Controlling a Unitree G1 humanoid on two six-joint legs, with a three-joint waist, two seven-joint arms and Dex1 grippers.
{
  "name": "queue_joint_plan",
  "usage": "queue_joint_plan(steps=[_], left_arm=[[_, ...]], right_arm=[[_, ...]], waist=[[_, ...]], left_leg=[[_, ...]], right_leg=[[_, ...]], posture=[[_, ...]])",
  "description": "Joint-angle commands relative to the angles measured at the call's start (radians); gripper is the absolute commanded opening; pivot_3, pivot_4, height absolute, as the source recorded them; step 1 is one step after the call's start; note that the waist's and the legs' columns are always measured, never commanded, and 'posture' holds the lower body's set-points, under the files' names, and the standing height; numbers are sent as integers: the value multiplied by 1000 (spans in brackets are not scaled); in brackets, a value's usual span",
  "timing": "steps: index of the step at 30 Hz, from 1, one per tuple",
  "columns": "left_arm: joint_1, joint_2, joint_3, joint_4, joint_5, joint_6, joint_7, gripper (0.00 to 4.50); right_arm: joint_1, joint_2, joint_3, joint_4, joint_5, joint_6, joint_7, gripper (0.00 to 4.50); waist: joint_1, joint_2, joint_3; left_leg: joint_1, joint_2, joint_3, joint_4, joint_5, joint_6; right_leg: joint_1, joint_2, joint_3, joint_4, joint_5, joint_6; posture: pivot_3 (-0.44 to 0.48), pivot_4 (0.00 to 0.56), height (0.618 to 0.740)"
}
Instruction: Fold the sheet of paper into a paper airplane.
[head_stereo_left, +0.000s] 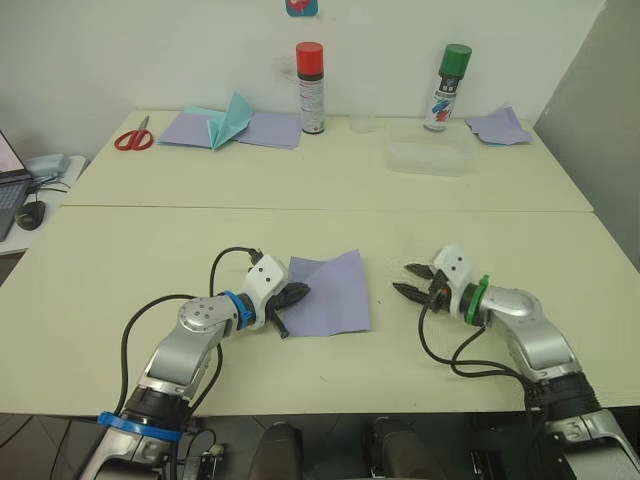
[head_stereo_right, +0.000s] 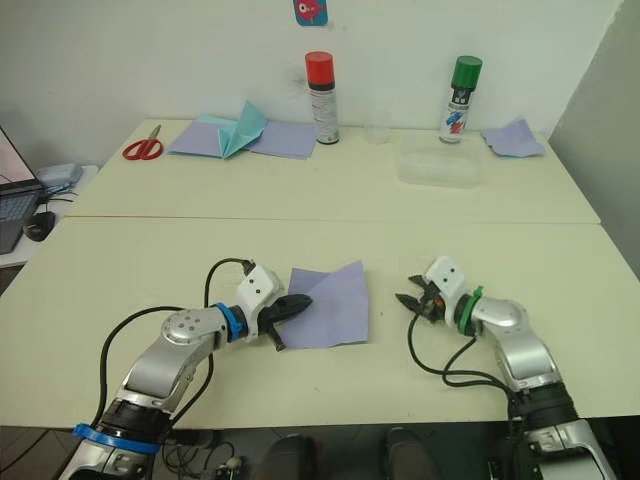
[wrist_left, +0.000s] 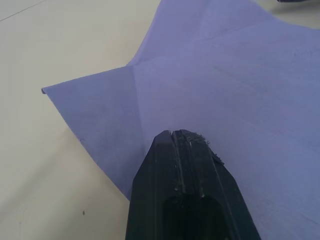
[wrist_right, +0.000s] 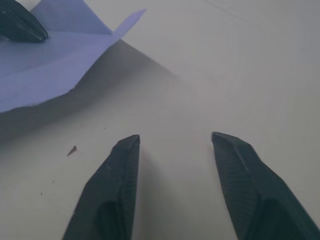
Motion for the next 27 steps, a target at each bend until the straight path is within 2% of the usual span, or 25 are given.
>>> queue_joint_plan(steps=[1,4,15,27], left_arm=[[7,-12,-23,17,13,1,-9,0],[1,-20,-26,34,20,-9,-13,0],[-1,-37,-33,64,33,-35,-15,0],[5,-38,-44,65,37,-37,-21,0]], right_arm=[[-15,24,23,-26,-7,-12,-1,1052],[-34,61,51,-11,-14,-2,2,20],[-73,181,67,-41,66,18,48,20],[-89,241,138,-3,19,-23,31,20]], waist=[[0,0,0],[0,0,0],[1,0,0],[1,1,-1]], left_leg=[[0,0,0,0,0,0],[0,0,0,0,0,0],[0,0,0,1,0,0],[0,0,0,1,0,0]], right_leg=[[0,0,0,0,0,0],[0,0,0,0,0,0],[1,0,-1,0,1,1],[1,0,-1,0,1,1]], posture=[[0,150,740],[0,150,740],[0,150,740],[0,150,740]])
